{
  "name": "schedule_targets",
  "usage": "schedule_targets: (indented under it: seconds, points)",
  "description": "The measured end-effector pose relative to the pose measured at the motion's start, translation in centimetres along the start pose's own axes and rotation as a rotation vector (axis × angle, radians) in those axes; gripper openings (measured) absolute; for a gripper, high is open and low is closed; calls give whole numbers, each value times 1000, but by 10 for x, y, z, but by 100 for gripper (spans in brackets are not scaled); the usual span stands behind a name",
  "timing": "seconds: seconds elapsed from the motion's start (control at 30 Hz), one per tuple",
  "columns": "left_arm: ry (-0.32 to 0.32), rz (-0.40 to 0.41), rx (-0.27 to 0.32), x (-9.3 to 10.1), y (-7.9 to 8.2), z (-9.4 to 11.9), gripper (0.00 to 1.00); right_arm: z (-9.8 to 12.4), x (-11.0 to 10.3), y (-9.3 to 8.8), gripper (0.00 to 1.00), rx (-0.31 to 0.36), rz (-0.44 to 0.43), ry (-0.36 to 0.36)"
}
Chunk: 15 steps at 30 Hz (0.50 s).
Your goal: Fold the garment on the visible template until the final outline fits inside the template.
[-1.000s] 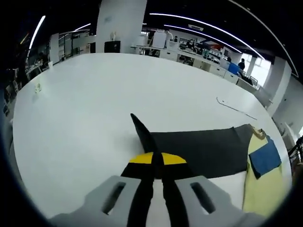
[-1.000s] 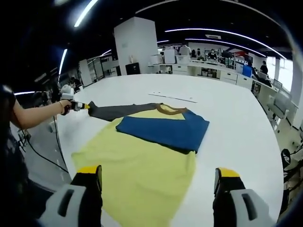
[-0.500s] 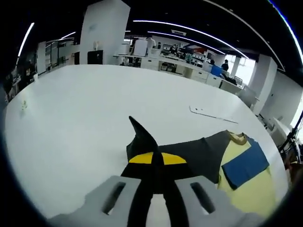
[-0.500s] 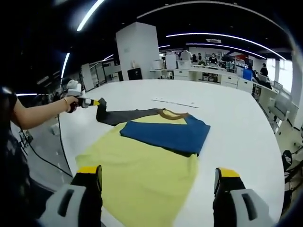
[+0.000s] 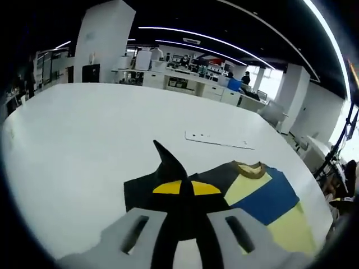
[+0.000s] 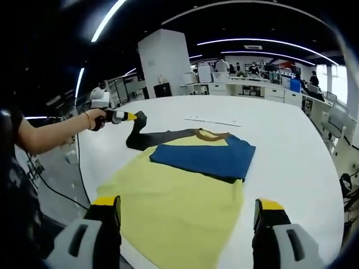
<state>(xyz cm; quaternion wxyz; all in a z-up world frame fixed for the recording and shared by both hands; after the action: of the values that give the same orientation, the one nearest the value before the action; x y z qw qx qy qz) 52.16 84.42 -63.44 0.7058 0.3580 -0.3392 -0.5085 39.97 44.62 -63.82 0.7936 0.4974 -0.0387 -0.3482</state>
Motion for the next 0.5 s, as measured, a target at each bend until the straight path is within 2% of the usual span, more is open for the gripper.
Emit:
schedule_targets:
  seconds: [0.17,0.5]
  points:
    - [-53,-44,-24,34,-2,-4,1,-6,-4,0,100,-12,9,21]
    - [-141,-85,-20,84,2,-8,1,-8,-6,-5,100,-9,3,42]
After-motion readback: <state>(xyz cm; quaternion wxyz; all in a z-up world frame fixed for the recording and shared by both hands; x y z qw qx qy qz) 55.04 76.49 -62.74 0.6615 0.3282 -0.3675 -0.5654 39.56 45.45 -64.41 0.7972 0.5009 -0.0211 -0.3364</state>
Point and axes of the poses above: the point that each gripper's makers call its tool centre point, and the gripper's own axes: z roughly backward along the fingers, x roughly to its right, y roughly out of its top, the point moved 5 cm from there along z, roughly backward along the fingers, and after that the axes turned 12 degrees about y, right-handed, at the moved point
